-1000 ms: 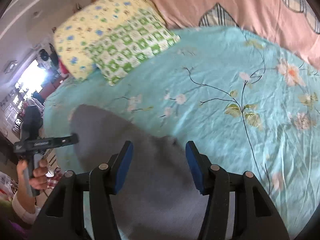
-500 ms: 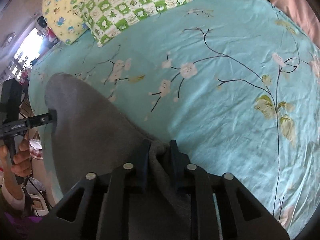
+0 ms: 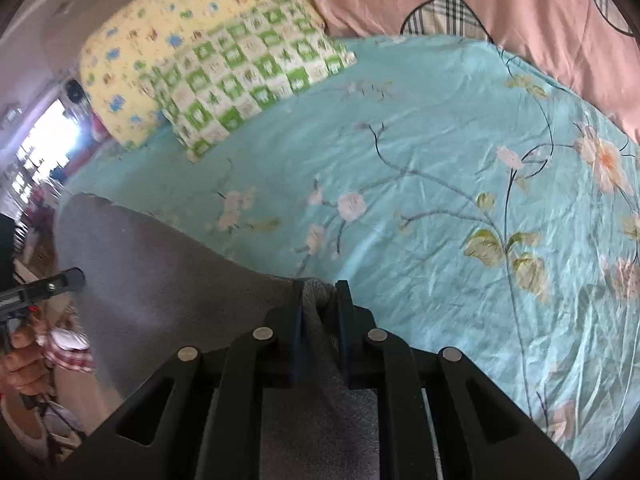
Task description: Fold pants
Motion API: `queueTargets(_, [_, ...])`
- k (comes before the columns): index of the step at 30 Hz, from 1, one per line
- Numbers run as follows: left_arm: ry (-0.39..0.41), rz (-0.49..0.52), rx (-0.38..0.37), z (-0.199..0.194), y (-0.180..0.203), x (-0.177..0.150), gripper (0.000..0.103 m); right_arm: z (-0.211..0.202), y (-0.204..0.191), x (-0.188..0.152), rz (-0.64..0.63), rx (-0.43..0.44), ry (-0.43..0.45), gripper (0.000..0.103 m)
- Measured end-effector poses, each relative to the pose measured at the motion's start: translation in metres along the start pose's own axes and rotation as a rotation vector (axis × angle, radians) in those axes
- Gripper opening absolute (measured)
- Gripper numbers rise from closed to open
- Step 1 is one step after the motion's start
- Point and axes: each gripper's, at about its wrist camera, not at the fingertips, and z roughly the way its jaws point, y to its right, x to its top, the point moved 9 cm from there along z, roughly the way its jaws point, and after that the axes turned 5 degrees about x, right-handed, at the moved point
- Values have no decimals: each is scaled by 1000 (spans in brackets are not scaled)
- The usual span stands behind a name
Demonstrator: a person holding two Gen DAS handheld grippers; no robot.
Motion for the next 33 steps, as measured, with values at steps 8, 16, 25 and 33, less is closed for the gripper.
queueTargets(8, [-9, 74, 101, 8, -15, -11, 43, 14, 11, -14, 35, -68, 8, 26])
queueTargets(16, [88, 111, 78, -51, 11, 0, 50, -80, -4, -38, 90, -33, 197, 65])
queueTargets(25, [20, 267, -43, -35, 99, -23, 52, -141, 14, -110, 249, -92, 244, 65])
queueTargets(33, [-57, 430, -139, -19, 183, -63, 56, -208, 46, -172, 381, -223, 326, 65])
